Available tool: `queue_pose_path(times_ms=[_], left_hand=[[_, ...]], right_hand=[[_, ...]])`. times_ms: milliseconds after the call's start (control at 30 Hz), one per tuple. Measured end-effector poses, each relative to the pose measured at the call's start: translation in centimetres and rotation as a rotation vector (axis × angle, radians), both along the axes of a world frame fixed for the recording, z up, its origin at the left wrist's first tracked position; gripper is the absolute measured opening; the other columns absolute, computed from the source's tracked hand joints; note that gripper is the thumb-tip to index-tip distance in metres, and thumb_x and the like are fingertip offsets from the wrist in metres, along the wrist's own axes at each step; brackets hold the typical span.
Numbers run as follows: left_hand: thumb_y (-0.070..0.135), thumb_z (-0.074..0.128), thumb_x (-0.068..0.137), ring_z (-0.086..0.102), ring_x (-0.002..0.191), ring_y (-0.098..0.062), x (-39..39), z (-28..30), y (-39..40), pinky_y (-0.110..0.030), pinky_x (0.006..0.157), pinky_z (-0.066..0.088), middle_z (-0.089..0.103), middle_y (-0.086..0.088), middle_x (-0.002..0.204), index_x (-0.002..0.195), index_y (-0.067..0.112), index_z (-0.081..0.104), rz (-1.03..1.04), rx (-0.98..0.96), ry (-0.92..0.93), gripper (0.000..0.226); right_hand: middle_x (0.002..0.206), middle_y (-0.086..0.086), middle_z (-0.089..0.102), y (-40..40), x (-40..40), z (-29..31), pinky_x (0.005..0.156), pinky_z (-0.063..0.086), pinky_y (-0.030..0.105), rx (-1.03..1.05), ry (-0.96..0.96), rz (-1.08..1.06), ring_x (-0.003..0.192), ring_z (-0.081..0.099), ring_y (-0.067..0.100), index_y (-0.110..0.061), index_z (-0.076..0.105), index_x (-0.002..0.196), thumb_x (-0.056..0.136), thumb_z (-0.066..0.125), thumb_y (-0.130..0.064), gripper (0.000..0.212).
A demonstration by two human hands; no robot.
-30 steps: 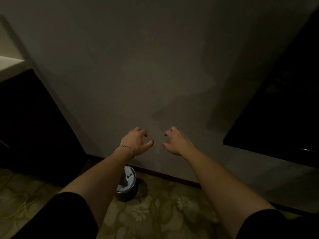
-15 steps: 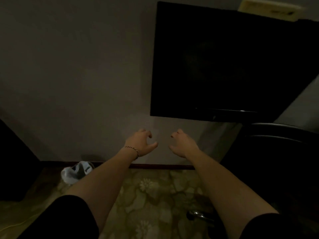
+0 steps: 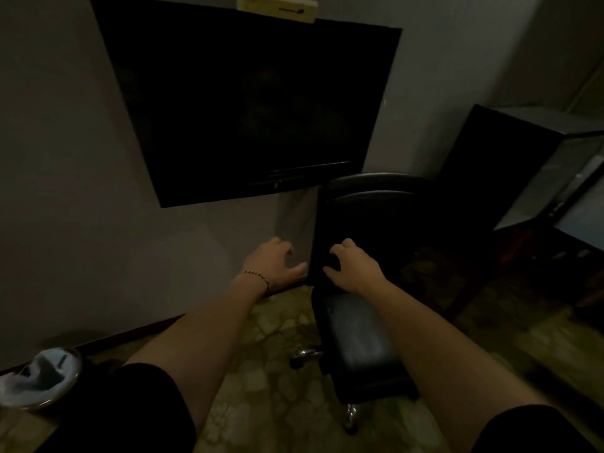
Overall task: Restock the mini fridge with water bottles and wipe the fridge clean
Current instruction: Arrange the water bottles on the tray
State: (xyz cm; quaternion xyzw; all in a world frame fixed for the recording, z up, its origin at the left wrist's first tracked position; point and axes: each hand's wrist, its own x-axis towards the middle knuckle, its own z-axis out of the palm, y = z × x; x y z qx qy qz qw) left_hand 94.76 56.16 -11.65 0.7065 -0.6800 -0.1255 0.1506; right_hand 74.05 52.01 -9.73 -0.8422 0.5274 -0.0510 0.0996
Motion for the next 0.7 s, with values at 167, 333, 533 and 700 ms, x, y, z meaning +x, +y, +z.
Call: queue_pose_path(times_ms=[167,333,533,700], left_hand=[[0.070,0.052,0.085,0.054,0.104,-0.018,-10.2,-0.3,-0.8,-0.038,0.085,0.051,0.051,0.004,0.116,0.117,0.027,0.056,-0.103,0.012,-0.012,0.054],[0.067,0.054,0.086,0.053,0.100,-0.016,-21.5,0.3,-4.7,-0.034,0.080,0.051,0.051,0.004,0.117,0.120,0.027,0.055,-0.180,-0.015,0.008,0.052],[0.066,0.055,0.085,0.053,0.104,-0.015,-37.6,1.4,-11.2,-0.033,0.081,0.050,0.051,0.005,0.119,0.122,0.028,0.056,-0.250,-0.058,0.052,0.052],[0.068,0.054,0.083,0.052,0.096,-0.011,-48.7,1.6,-16.3,-0.037,0.084,0.054,0.049,0.008,0.112,0.117,0.032,0.055,-0.318,-0.023,0.087,0.050]], right_hand=[[0.121,0.002,0.047,0.6,-11.1,-0.4,0.083,0.056,0.044,-0.016,-0.030,-0.112,0.106,0.056,0.025,-0.020,0.056,0.125,0.092,0.062,-0.045,0.041],[0.125,0.000,0.046,-1.7,-23.0,0.0,0.082,0.056,0.039,-0.031,-0.034,-0.210,0.107,0.056,0.020,-0.024,0.054,0.130,0.093,0.062,-0.044,0.043],[0.124,-0.002,0.044,-5.7,-38.4,1.8,0.085,0.055,0.039,-0.007,-0.034,-0.304,0.103,0.054,0.016,-0.027,0.054,0.126,0.093,0.061,-0.045,0.039],[0.131,-0.002,0.044,-9.5,-48.3,2.3,0.084,0.055,0.034,-0.013,-0.033,-0.410,0.107,0.055,0.015,-0.025,0.049,0.136,0.093,0.062,-0.043,0.048]])
